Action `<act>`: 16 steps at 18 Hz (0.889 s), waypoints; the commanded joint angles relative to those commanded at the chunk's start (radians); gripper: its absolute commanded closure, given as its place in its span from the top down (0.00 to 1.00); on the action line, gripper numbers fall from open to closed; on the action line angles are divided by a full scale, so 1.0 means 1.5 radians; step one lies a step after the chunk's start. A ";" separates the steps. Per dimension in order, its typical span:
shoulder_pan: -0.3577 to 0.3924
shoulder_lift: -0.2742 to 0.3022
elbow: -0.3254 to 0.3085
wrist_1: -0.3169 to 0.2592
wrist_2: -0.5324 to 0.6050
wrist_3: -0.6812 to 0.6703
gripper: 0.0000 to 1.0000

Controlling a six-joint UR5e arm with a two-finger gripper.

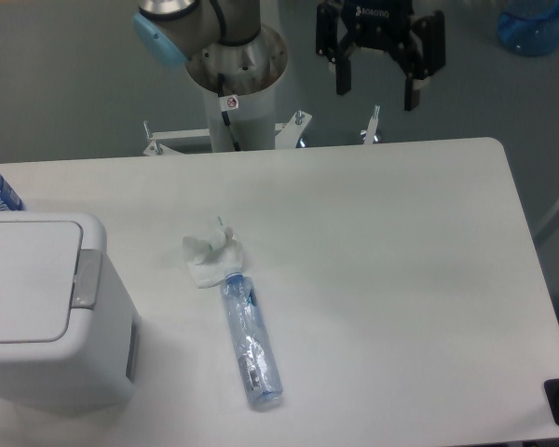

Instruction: Open the trash can

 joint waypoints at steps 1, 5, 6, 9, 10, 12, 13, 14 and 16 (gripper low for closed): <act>-0.001 0.000 0.000 0.004 0.000 0.001 1.00; -0.003 -0.001 0.001 0.000 0.001 -0.003 1.00; -0.003 -0.001 0.001 0.000 0.000 -0.014 1.00; -0.005 -0.005 0.002 0.002 -0.004 -0.082 1.00; -0.006 -0.006 0.001 0.010 -0.005 -0.107 1.00; -0.017 -0.010 0.000 0.036 -0.005 -0.166 1.00; -0.030 -0.014 -0.001 0.050 -0.005 -0.200 1.00; -0.041 -0.018 -0.003 0.065 -0.005 -0.235 1.00; -0.065 -0.022 -0.008 0.093 -0.005 -0.301 1.00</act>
